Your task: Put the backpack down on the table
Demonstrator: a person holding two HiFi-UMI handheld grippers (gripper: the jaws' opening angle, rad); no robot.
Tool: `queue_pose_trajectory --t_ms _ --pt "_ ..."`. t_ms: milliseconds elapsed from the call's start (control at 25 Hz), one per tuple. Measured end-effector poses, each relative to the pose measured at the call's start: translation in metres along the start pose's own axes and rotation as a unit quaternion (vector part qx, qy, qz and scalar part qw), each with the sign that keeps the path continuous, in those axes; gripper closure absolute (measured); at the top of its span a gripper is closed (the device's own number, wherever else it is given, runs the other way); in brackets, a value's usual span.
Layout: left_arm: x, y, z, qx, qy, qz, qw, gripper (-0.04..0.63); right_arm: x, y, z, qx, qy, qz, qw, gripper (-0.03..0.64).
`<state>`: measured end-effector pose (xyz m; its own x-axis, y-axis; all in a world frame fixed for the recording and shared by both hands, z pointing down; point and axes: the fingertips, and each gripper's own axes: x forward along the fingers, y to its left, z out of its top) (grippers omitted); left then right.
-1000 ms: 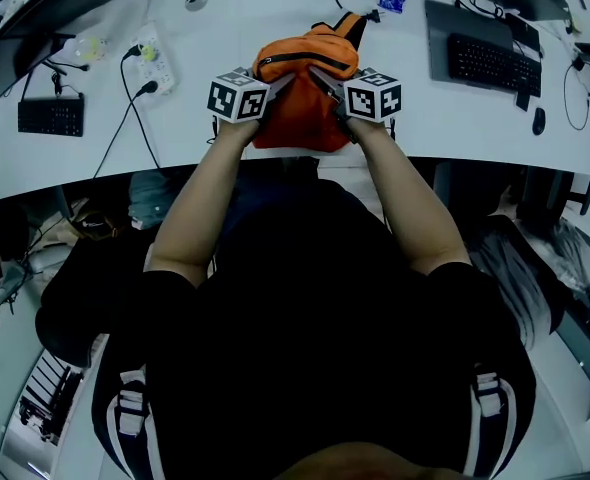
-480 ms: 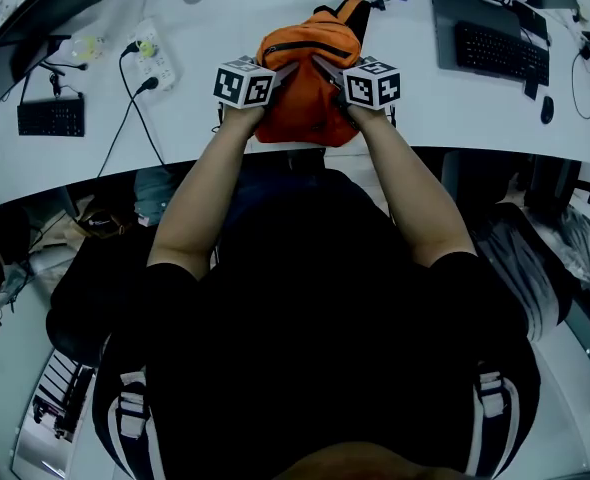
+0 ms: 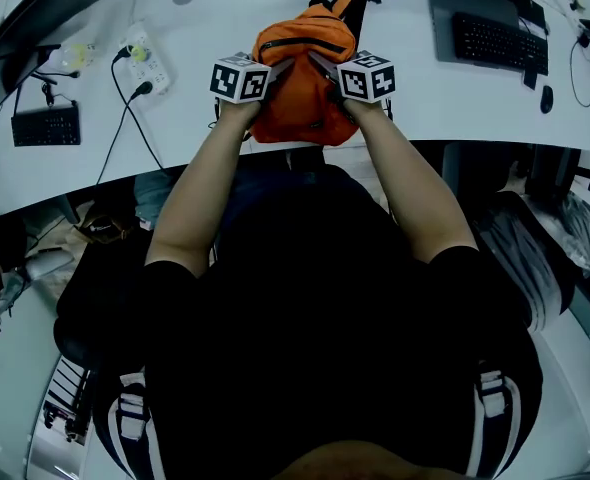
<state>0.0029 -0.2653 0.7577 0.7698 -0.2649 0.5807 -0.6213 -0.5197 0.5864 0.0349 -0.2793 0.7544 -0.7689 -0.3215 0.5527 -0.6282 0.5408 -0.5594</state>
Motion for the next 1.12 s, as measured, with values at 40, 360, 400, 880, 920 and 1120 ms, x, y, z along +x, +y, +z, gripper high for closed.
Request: queue_pose_trajectory --t_ms 40,360,400,880,920,1120 --pt "0.001 0.002 0.000 0.000 0.001 -0.001 1.0000 0.554 0.001 -0.001 -0.001 0.001 0.001 -0.001 1.000 0.580" --pt "0.010 0.015 -0.009 -0.009 0.016 -0.006 0.9998 0.554 0.016 -0.012 -0.011 0.007 0.016 -0.012 1.000 0.580" --pt "0.011 0.016 -0.010 -0.008 0.017 -0.007 0.9998 0.554 0.017 -0.014 -0.012 0.008 0.017 -0.014 1.000 0.580" --pt "0.023 0.028 -0.020 -0.010 0.041 -0.010 0.9991 0.554 0.027 -0.027 -0.024 0.021 0.030 -0.030 0.999 0.580" --pt "0.024 0.028 -0.020 -0.012 0.040 -0.012 0.9991 0.554 0.027 -0.027 -0.025 0.022 0.030 -0.030 0.999 0.580" --pt "0.024 0.030 -0.021 -0.022 0.040 -0.018 0.9988 0.552 0.028 -0.028 -0.026 0.027 0.035 -0.031 0.999 0.578"
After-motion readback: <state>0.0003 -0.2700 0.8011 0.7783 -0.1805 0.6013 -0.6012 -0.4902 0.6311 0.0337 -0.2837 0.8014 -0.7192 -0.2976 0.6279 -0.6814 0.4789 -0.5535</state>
